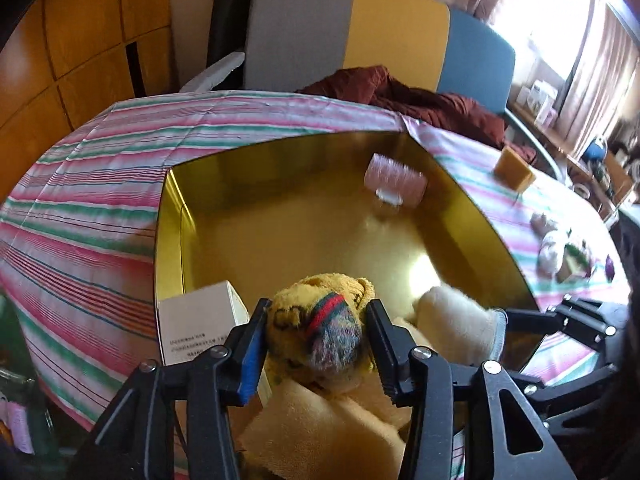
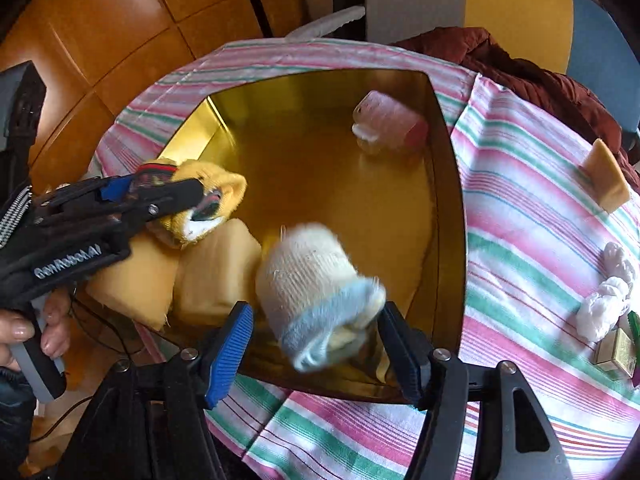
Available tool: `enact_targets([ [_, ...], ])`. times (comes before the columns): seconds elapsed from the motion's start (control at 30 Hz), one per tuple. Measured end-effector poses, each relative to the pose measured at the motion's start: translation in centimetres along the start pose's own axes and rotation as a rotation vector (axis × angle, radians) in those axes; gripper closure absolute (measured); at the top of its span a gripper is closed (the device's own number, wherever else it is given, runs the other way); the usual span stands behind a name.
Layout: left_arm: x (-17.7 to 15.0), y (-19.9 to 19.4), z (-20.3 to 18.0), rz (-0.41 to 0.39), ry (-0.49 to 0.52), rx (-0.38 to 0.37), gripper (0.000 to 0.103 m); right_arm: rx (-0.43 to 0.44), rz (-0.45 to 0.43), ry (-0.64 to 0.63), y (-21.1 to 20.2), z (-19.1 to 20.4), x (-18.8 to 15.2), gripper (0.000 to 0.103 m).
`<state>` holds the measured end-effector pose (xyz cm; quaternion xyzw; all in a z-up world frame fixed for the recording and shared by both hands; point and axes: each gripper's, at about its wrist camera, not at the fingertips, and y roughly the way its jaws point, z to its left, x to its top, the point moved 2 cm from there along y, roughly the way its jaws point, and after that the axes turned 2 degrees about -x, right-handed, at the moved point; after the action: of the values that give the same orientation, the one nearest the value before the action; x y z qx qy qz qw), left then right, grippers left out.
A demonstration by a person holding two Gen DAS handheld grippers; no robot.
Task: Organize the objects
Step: 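Carry glove and sock over the tray and release both into it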
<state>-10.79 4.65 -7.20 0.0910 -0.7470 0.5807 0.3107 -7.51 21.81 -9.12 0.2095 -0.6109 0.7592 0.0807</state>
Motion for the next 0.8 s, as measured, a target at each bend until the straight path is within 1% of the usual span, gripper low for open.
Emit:
enact_targets([
  [0.07,-0.3,-0.1,-0.1,0.001,0.007,-0.002,0.054,0.001,0.003,0.001,0.2,0.0,0.0,0.037],
  [0.1,-0.5,-0.2,-0.1,0.003,0.005,-0.005,0.051,0.001,0.003,0.001,0.1,0.0,-0.1,0.037],
  [0.13,-0.5,-0.4,0.0,0.004,0.002,-0.012,0.044,0.001,-0.001,0.002,0.0,-0.1,-0.1,0.037],
  [0.17,-0.5,-0.8,0.2,-0.005,-0.009,-0.021,0.040,0.002,-0.007,0.004,-0.4,0.0,-0.2,0.037],
  [0.2,-0.5,-1.3,0.3,-0.017,-0.020,-0.022,0.030,0.003,-0.016,0.010,-0.8,-0.1,-0.4,0.037],
  [0.23,-0.4,-1.8,0.4,-0.032,-0.026,-0.021,0.024,0.004,-0.025,0.016,-1.1,-0.2,-0.6,0.037],
  [0.3,-0.5,-3.0,0.7,-0.066,-0.037,-0.019,0.023,-0.001,-0.046,0.028,-2.0,-0.3,-0.6,0.036],
  [0.43,-0.5,-4.7,1.1,-0.108,-0.060,-0.011,0.023,-0.006,-0.081,0.053,-3.3,-0.6,-0.8,0.035],
  [0.63,-0.7,-5.8,0.9,-0.136,-0.070,0.004,0.023,-0.026,-0.112,0.087,-4.4,-1.1,-1.5,0.035],
  [0.8,-0.6,-6.8,-0.1,-0.170,-0.079,0.001,0.023,-0.040,-0.136,0.115,-5.2,-1.9,-1.8,0.035],
])
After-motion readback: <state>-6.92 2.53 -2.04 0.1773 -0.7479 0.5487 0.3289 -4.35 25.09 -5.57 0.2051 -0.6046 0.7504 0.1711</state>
